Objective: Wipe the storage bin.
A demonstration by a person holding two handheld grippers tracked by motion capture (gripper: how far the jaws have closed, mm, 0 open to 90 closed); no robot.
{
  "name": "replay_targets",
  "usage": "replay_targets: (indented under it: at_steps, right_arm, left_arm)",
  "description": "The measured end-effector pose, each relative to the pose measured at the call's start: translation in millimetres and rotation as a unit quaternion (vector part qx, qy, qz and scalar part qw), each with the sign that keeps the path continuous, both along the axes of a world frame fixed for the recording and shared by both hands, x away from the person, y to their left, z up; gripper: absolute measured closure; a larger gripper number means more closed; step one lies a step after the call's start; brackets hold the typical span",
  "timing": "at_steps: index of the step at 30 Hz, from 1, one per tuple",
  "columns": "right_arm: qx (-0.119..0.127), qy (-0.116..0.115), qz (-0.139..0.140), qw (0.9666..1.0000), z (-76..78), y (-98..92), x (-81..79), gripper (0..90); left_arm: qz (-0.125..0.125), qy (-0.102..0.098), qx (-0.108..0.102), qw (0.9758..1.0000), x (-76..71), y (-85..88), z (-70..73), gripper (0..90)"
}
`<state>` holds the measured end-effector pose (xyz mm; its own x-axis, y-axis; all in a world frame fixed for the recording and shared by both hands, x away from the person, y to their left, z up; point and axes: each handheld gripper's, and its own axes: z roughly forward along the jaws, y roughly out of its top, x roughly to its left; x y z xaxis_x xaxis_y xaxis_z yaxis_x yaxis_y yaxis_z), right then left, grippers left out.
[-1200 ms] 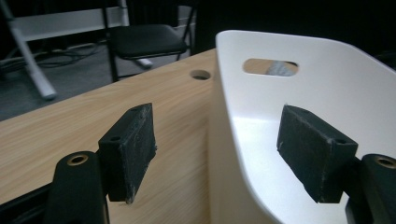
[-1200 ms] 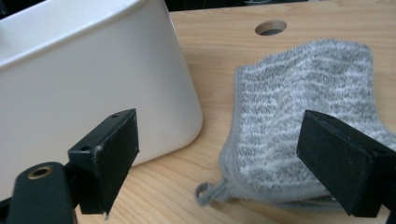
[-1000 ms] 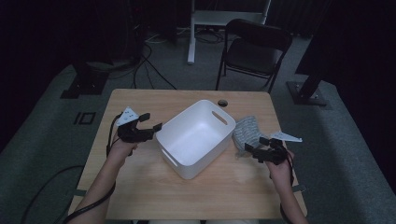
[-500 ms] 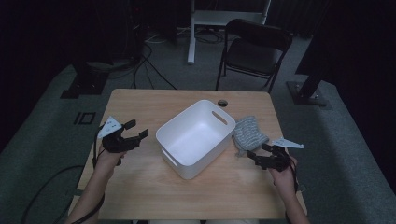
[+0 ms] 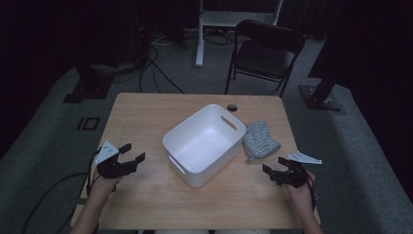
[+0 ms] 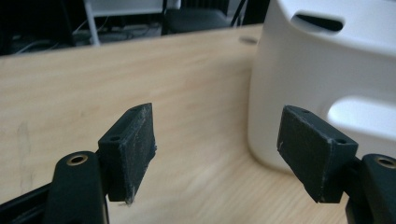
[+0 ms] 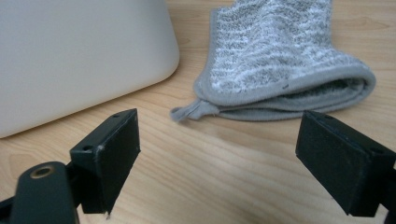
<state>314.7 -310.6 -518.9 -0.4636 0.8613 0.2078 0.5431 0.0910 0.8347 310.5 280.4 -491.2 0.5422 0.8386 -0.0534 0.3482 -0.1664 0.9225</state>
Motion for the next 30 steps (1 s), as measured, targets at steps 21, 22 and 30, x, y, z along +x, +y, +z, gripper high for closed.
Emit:
replay_targets:
  at_steps: [21, 22, 30]
  right_arm:
    - [-0.049, 0.003, -0.097, 0.9941, -20.7, -9.0, -29.5, 12.0]
    - [-0.055, 0.003, -0.1, 0.9935, -21.5, -8.8, -29.6, 12.1]
    - [-0.071, 0.012, -0.142, 0.9873, -29.8, -9.3, -25.5, 10.8]
  left_arm:
    - [0.116, 0.039, 0.036, 0.9918, -31.0, 6.8, -37.0, 26.3]
    - [0.122, 0.039, 0.039, 0.991, -30.8, 8.0, -38.1, 26.3]
    - [0.162, 0.06, 0.04, 0.9841, -28.7, 17.2, -47.0, 26.3]
